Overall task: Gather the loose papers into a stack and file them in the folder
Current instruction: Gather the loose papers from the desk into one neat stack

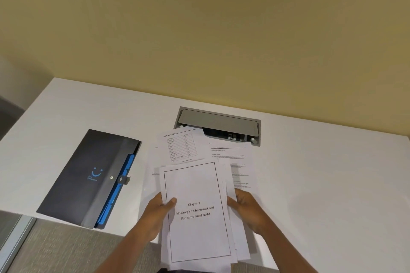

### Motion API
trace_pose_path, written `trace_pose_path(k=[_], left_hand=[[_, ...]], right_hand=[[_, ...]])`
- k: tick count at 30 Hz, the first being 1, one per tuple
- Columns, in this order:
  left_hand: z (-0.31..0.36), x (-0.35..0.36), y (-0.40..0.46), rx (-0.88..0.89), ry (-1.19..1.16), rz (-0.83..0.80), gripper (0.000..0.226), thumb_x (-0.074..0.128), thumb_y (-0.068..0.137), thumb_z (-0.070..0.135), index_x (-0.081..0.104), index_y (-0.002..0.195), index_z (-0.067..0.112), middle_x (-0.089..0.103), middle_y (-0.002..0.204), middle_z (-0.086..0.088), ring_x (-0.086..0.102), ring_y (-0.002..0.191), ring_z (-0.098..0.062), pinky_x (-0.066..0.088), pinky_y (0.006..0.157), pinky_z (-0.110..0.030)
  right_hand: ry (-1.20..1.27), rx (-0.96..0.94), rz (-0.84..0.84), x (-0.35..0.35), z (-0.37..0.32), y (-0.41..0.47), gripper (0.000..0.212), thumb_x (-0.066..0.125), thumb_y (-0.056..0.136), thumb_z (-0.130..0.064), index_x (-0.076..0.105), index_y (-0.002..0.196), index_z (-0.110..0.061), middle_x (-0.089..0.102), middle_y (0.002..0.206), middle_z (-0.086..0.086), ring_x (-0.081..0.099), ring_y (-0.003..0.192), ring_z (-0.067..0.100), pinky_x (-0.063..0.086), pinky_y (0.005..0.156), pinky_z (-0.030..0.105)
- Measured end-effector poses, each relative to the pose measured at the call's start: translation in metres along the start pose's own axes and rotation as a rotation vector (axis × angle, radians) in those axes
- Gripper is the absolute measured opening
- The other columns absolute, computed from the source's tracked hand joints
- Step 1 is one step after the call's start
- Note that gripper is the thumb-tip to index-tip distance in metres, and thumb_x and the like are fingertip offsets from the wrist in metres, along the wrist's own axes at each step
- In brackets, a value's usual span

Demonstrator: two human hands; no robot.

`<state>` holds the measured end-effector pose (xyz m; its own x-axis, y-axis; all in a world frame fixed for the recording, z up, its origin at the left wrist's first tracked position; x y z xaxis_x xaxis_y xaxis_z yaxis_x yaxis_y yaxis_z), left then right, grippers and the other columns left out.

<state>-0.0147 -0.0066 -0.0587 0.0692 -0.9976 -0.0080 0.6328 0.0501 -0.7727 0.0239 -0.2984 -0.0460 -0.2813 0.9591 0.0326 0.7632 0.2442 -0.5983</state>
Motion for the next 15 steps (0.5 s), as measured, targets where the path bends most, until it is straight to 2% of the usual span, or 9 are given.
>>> trace_pose_path(k=[5,11,13,15], left_hand=[[-0.005,0.002,-0.005,-0.052,0.018,0.049,0.021,0.067,0.099,0.024,0.067,0.121,0.023,0.075,0.116,0.001,0.068,0.115,-0.025,0.053,0.093,-0.04],[-0.011,0.005,-0.008,-0.084,-0.044,0.06,0.03,0.07,0.097,0.032,0.068,0.126,0.024,0.075,0.123,0.002,0.066,0.119,-0.024,0.045,0.112,-0.051],[-0.009,0.005,-0.012,-0.082,-0.038,0.064,0.028,0.068,0.098,0.035,0.066,0.124,0.027,0.073,0.123,0.005,0.062,0.121,-0.024,0.04,0.115,-0.053],[-0.009,0.005,-0.013,-0.085,-0.037,0.067,0.028,0.067,0.098,0.036,0.064,0.125,0.028,0.072,0.123,0.006,0.06,0.122,-0.024,0.039,0.114,-0.054]], right_hand=[[-0.032,0.03,-0.117,0.013,-0.005,-0.001,0.026,0.069,0.102,-0.023,0.075,0.128,-0.018,0.077,0.129,0.001,0.071,0.124,0.019,0.052,0.114,0.045],[-0.076,0.098,-0.204,0.013,-0.007,0.007,0.03,0.068,0.103,-0.025,0.072,0.133,-0.022,0.075,0.134,0.003,0.069,0.128,0.022,0.048,0.116,0.052],[-0.122,0.109,-0.242,0.017,-0.006,0.009,0.031,0.066,0.104,-0.025,0.07,0.135,-0.025,0.074,0.136,0.002,0.067,0.131,0.024,0.046,0.117,0.056],[-0.199,0.15,-0.283,0.02,-0.001,0.011,0.033,0.065,0.103,-0.029,0.068,0.135,-0.033,0.074,0.134,-0.002,0.065,0.132,0.029,0.043,0.115,0.065]])
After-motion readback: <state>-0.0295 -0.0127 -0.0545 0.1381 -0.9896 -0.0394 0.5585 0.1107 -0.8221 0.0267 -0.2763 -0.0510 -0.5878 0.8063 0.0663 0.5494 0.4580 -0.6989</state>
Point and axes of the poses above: each hand's wrist, its own y-axis towards the middle knuckle, its own x-axis out of the palm, z = x × y, the point moved 7 cm from there along y, towards the middle knuckle
